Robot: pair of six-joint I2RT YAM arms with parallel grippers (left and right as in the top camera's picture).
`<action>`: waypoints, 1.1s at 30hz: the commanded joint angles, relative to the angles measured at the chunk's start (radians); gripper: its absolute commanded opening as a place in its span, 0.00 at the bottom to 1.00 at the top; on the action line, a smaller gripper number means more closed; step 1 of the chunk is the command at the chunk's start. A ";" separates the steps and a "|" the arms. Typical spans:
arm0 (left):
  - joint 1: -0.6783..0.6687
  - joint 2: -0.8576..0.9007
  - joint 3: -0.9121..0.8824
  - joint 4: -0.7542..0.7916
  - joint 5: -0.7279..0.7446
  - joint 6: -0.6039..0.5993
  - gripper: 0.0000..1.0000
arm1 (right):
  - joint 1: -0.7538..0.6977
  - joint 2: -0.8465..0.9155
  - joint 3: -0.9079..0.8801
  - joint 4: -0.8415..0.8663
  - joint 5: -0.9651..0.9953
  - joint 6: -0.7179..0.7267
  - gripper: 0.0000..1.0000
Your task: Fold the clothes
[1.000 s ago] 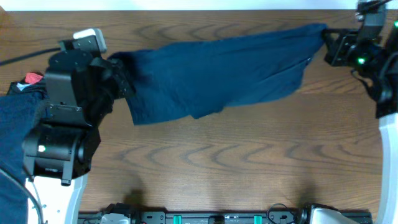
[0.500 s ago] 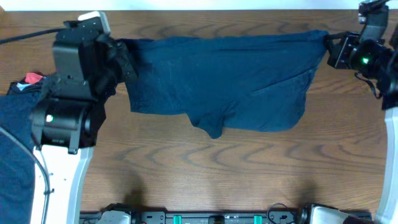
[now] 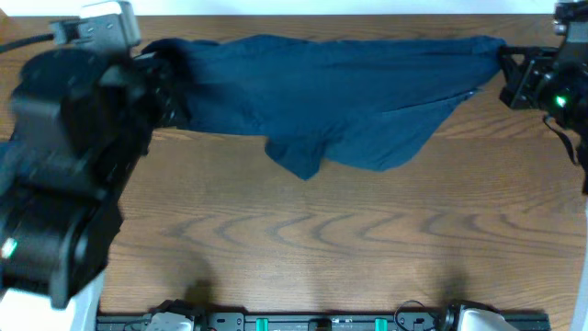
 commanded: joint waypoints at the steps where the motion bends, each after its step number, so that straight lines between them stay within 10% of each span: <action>1: -0.030 -0.061 0.075 -0.017 -0.079 0.039 0.06 | -0.026 -0.082 0.054 -0.017 0.098 -0.035 0.01; 15: -0.100 -0.104 0.154 -0.031 -0.079 0.039 0.06 | -0.026 -0.234 0.074 -0.135 0.135 -0.003 0.01; 33: -0.098 0.725 0.154 0.047 -0.078 0.038 0.06 | 0.002 0.364 0.074 -0.178 0.138 0.064 0.01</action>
